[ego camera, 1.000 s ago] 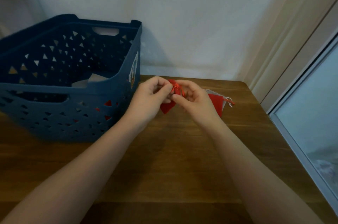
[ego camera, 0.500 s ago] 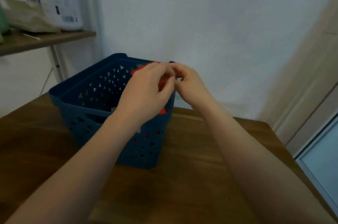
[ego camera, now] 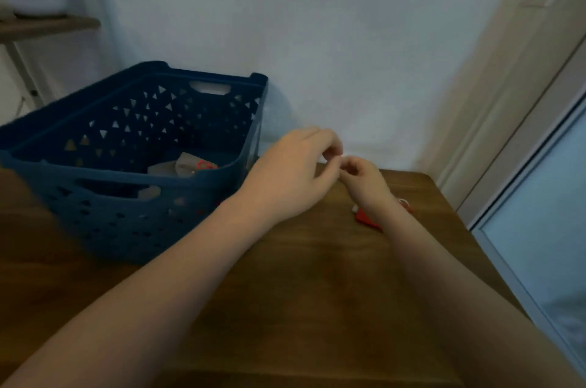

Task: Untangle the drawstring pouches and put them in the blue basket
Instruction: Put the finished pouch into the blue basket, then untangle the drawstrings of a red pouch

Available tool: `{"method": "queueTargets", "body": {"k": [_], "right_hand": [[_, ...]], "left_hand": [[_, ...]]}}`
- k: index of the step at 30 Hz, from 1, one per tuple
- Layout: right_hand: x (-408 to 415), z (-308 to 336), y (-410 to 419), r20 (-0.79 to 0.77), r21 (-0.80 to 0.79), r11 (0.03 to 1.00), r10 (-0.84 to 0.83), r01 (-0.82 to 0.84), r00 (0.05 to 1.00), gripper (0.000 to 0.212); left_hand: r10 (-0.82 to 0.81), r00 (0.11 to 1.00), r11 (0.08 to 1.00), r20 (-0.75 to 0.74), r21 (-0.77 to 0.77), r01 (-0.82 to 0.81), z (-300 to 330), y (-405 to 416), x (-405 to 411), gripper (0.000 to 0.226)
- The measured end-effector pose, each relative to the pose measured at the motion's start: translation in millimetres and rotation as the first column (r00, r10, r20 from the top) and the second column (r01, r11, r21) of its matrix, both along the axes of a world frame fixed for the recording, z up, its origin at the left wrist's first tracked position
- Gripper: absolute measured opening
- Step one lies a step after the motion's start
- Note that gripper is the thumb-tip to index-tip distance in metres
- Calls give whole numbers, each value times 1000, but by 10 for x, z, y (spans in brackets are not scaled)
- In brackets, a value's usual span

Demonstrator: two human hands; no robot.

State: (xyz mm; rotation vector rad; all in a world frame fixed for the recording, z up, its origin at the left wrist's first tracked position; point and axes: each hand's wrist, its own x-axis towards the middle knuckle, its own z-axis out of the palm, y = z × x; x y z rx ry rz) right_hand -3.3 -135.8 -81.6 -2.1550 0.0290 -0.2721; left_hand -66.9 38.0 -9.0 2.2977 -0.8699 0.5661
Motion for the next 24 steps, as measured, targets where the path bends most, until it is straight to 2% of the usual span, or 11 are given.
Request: {"method": "queueTargets", "body": {"k": [3,6,13,19,24], "right_hand": [[-56,-357,-448,-83,-156,973,-183,168,980,20],[-56,-527,-739,-98,-370,883,-346,289,933,33],[17,-711,-937,-181,-566,792,-391,229,903,48],[172,-693,-882,-228,-744,647,-480,167,847,37],[224,-610,-1023,-320,-687,711,-482,151,815,44]], "left_hand": [[14,988,998,-152,61,-5,-298,-331,178,17],[114,959,989,-258,124,-84,-551,-510,319,19],[179,914,979,-365,154,-131,-784,-698,471,22],[198,895,976,-400,163,-143,-948,-626,501,23],[179,869,982,-462,131,-133,-1088,-530,502,21]]}}
